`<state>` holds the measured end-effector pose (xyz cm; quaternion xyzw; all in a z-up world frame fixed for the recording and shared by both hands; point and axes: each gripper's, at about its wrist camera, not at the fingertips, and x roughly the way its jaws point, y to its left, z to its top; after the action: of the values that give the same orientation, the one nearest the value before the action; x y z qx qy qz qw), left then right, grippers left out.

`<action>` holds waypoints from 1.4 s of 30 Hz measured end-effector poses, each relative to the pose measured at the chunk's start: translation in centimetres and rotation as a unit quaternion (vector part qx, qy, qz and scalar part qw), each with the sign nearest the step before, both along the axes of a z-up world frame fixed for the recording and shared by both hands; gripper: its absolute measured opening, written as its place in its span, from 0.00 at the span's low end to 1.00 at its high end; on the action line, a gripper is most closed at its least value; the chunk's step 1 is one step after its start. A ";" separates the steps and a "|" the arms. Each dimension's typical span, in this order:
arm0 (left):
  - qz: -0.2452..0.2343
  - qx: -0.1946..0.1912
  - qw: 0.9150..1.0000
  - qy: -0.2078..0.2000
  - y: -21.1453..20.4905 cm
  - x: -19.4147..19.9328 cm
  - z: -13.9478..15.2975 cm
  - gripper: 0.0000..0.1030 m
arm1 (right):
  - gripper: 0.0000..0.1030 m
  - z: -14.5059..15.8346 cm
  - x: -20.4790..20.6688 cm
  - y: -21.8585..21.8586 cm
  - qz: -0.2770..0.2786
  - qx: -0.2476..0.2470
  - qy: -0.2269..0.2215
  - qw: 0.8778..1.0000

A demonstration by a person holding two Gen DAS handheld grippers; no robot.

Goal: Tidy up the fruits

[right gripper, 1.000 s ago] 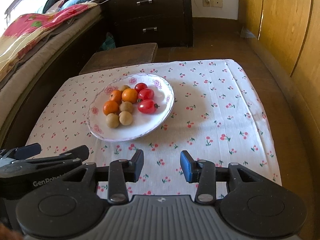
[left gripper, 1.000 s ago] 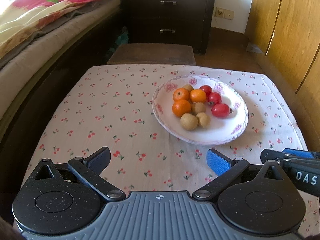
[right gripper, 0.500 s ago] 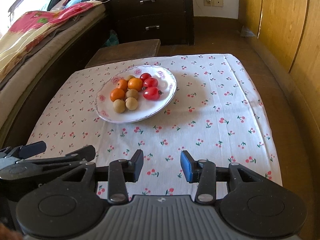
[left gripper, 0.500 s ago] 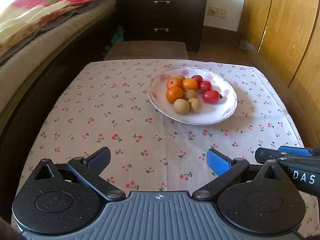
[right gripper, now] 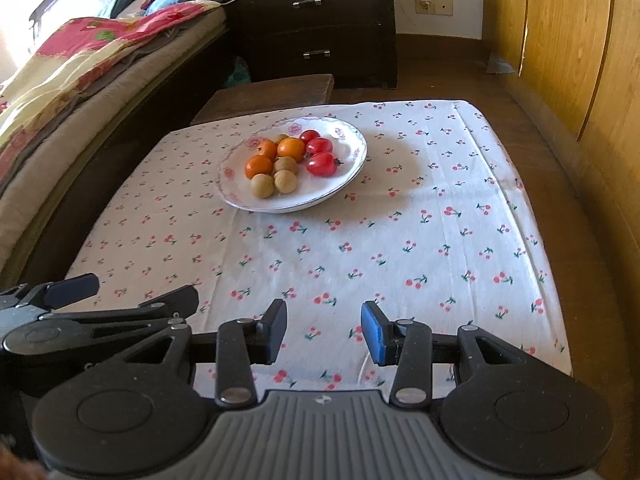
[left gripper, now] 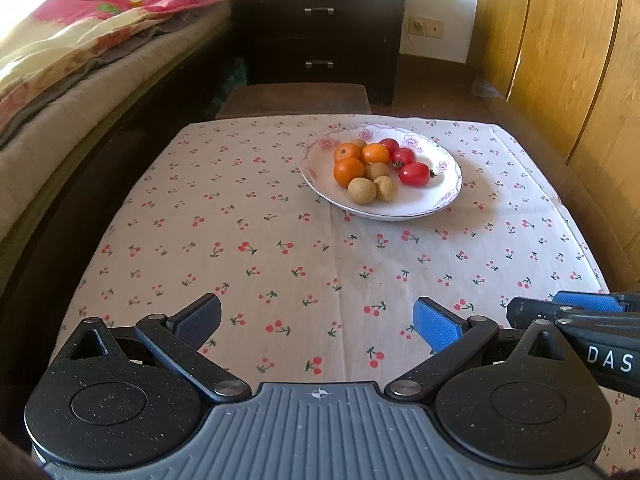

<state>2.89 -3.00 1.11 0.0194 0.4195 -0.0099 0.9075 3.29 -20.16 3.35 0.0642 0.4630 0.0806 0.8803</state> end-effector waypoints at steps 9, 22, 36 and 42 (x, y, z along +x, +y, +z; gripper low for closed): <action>-0.003 -0.004 1.000 0.010 0.2 -1.3 -0.3 1.00 | 0.41 -0.2 -1.7 0.1 0.002 -0.002 0.005 1.000; -0.005 0.006 1.000 0.015 0.4 -2.5 -0.6 1.00 | 0.41 -0.3 -3.1 0.7 0.009 0.001 0.008 1.000; -0.007 0.011 1.000 0.019 0.6 -2.9 -0.8 1.00 | 0.41 -0.6 -3.4 0.9 0.013 0.000 0.015 1.000; -0.006 0.012 1.000 0.018 0.6 -2.9 -0.8 1.00 | 0.41 -0.6 -3.3 0.8 0.013 0.001 0.016 1.000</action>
<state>-0.03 -2.40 0.27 0.0329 0.4360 -0.0107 0.8993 -0.01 -19.32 2.71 0.0606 0.4777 0.0915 0.8716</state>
